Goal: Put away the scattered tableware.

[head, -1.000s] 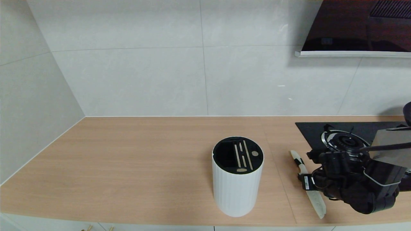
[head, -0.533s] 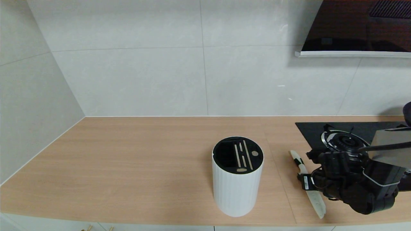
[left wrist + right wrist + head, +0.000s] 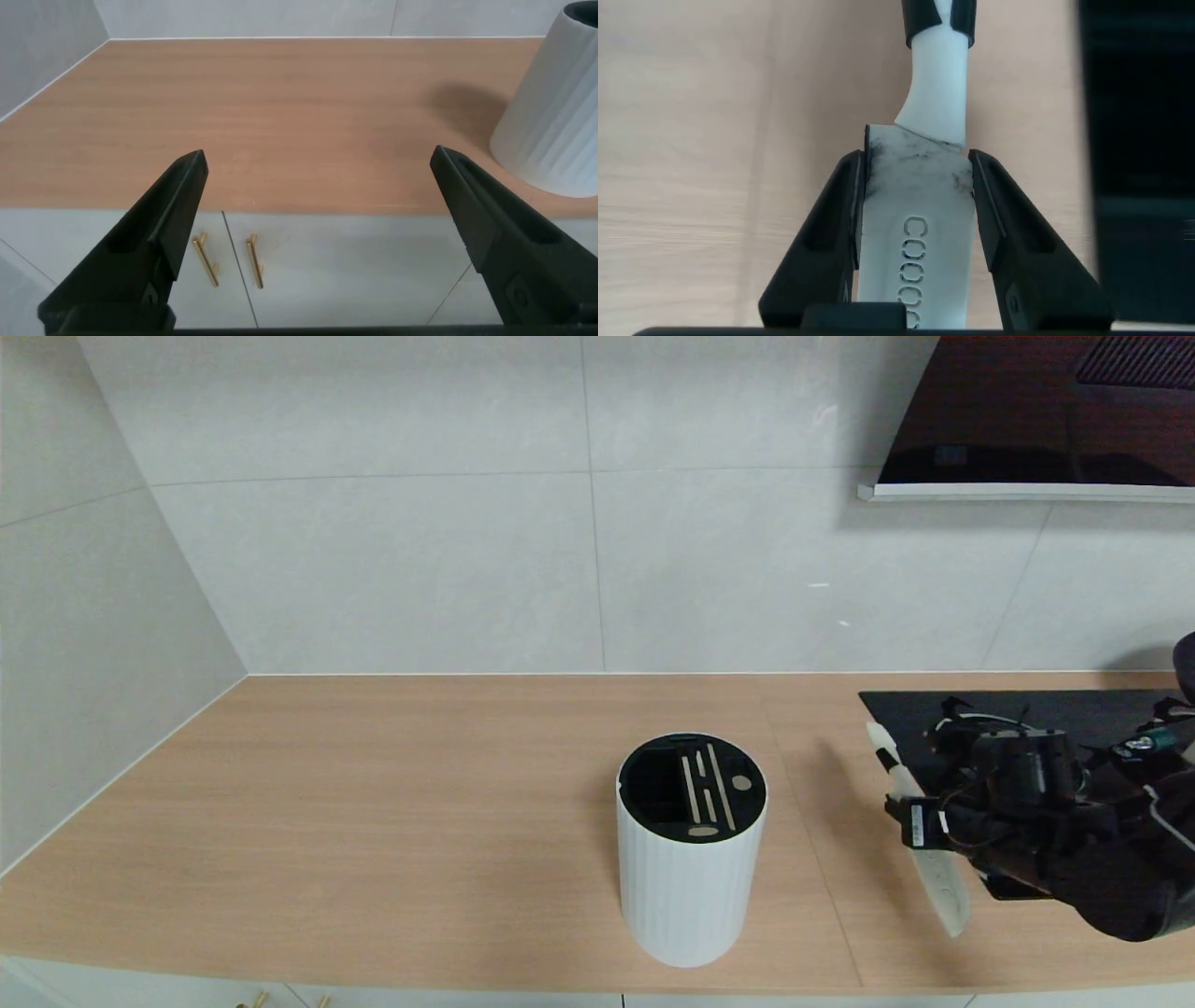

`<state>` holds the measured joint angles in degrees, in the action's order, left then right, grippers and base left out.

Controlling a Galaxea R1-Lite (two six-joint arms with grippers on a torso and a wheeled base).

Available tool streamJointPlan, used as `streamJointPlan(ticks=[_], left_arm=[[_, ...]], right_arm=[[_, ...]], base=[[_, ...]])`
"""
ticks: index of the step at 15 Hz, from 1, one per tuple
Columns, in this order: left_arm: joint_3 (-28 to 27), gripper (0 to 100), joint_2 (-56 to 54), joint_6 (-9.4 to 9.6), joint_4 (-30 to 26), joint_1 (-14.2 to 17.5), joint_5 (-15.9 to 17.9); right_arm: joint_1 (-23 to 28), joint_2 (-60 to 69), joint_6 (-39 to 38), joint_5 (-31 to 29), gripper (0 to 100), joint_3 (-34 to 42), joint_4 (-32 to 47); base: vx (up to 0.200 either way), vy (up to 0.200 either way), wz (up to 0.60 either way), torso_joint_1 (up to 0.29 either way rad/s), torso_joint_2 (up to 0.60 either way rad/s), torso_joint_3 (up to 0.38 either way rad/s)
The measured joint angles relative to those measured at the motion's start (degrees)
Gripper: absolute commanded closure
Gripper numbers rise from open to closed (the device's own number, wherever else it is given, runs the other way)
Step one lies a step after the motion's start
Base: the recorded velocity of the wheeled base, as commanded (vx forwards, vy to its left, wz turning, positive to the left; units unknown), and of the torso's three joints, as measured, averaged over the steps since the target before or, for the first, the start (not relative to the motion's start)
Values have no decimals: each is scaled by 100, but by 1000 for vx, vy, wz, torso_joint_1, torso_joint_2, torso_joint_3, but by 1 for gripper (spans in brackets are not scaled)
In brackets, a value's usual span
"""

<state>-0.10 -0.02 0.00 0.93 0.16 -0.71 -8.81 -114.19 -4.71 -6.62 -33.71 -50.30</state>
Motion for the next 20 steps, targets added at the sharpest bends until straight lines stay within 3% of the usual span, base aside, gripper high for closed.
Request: streamJointPlan(ticks=[2,5,10,12,13,14,17,20], left_arm=[[-301,0,16,0,-139,-13,113],[-1250,0,510,44,-639,-108,847],[-3363,0,3116,55,-839,-263,2258],[-4096,0,4329,-60,-691,-638,2536],[-4367,0,4853,-194,-552,-919,2634],[-4579,0,5308,-445,-262,-1262,2662],[-4593,0,6438,-1662,1295,-2347,2610],[-4511,0,7135,-2425,2157,-2882,2580]], right_arm=[[-78,761,-5,24,100,-22,432],[-325,1612,-5,50,100,-551,1130],[-1232,2147,-279,85,100,-1684,1719],[-1779,2317,-435,83,100,-1716,1754],[-2002,2409,-471,83,100,-1701,1752],[-2158,2494,-486,88,100,-1674,1754],[-2811,2792,-829,132,100,-1643,1713],[-3379,2975,-1174,343,100,-1673,1729]], base=[[0,0,0,0,0,0],[0,0,0,0,0,0],[0,0,0,0,0,0],[0,0,0,0,0,0],[0,0,0,0,0,0],[0,0,0,0,0,0],[0,0,0,0,0,0],[0,0,0,0,0,0]])
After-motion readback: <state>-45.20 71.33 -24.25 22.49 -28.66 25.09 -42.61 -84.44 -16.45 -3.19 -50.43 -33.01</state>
